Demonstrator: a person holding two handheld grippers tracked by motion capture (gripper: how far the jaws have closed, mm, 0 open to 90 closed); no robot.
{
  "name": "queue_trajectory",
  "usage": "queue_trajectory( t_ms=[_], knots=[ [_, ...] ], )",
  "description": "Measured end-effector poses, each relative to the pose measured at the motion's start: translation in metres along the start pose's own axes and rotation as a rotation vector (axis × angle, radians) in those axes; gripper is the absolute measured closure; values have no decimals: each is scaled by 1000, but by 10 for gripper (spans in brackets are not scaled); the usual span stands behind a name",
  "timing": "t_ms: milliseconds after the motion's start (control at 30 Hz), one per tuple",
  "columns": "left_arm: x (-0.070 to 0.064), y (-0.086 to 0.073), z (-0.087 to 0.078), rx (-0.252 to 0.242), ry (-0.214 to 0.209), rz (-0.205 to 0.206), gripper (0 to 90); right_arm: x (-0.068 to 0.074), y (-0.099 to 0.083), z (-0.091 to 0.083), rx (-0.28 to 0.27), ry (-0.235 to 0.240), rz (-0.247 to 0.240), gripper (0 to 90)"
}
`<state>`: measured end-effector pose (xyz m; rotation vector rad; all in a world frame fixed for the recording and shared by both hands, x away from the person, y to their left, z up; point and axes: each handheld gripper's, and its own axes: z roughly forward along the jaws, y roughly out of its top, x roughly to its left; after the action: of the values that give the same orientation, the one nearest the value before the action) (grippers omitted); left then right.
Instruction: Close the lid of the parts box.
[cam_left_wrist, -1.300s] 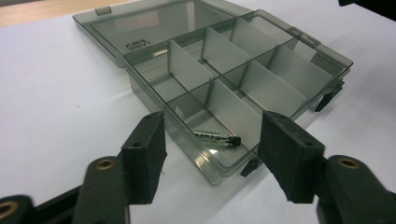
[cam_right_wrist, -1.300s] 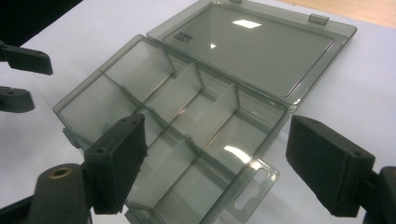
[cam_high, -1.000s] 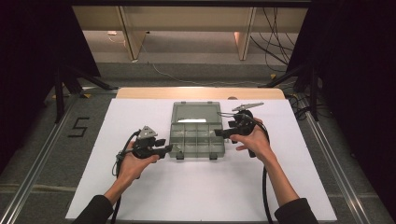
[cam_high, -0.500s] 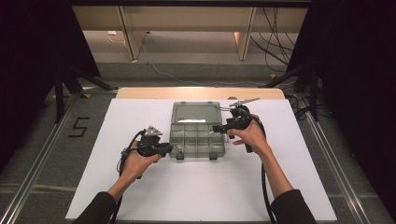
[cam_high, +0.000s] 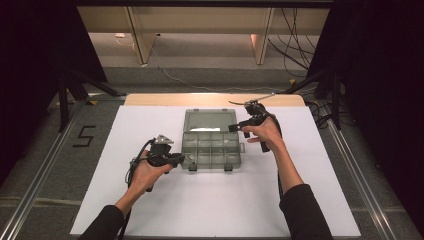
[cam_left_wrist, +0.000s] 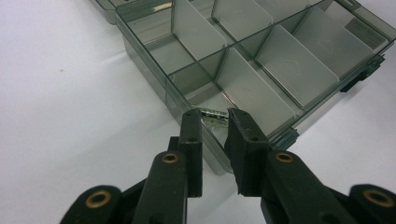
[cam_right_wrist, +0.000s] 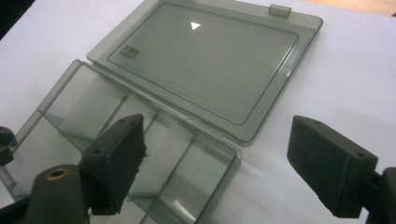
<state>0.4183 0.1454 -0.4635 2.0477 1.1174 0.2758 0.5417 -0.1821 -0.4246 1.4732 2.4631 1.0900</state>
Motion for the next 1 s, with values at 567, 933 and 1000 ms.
queue_trajectory(
  t_ms=[567, 933, 1000],
  knots=[
    [2, 0, -1, 8, -10, 13, 754, -11, 11, 23, 26, -20, 58, 223],
    [1, 0, 0, 1, -10, 4, 754, -14, 12, 38, 34, -31, 59, 249],
    [1, 0, 0, 5, -9, 9, 755, -12, 12, 39, 44, -27, 100, 254]
  ],
)
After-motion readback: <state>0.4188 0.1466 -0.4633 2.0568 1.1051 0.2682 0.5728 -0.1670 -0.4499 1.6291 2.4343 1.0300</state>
